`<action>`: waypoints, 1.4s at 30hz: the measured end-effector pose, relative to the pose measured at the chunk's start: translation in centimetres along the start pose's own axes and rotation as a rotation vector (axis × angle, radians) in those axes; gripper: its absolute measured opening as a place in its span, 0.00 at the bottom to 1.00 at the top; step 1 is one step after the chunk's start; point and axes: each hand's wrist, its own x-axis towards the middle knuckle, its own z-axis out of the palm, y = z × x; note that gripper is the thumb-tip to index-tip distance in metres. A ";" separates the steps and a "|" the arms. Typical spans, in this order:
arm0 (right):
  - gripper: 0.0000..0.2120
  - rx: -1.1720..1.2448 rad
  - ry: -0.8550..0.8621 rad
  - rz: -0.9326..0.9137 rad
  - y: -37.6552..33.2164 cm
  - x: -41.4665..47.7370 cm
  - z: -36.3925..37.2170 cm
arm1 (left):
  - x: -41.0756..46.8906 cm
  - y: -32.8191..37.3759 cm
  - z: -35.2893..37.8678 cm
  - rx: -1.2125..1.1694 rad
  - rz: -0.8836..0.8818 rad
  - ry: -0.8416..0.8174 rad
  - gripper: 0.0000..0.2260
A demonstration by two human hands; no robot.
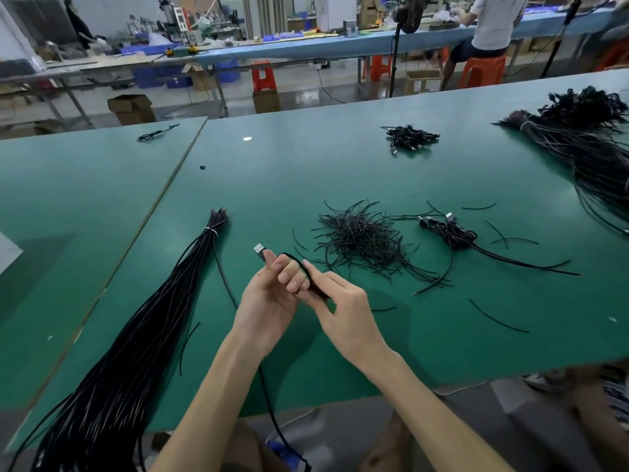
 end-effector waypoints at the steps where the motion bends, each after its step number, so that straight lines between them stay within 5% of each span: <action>1: 0.22 0.009 0.001 -0.005 -0.1 0.0 0.1 | 0.0 0.1 -0.2 0.020 -0.004 -0.009 0.23; 6: 0.22 0.080 -0.004 0.040 0.0 -0.1 0.0 | -0.4 0.1 -1.0 0.055 -0.005 -0.056 0.25; 13: 0.15 0.266 -0.092 0.218 0.5 0.3 -0.3 | -0.3 0.2 -1.8 -0.135 -0.054 -0.005 0.14; 28: 0.07 0.418 -0.105 0.429 1.3 0.5 -0.3 | -0.3 -0.6 -2.7 0.356 -0.012 -0.081 0.19; 36: 0.11 0.355 -0.102 0.400 1.6 0.4 -0.4 | -0.5 -1.4 -1.8 0.450 0.120 -0.060 0.20; 42: 0.08 0.425 -0.149 0.413 1.5 0.4 -0.5 | -1.0 -0.1 -2.1 0.436 0.010 -0.085 0.18</action>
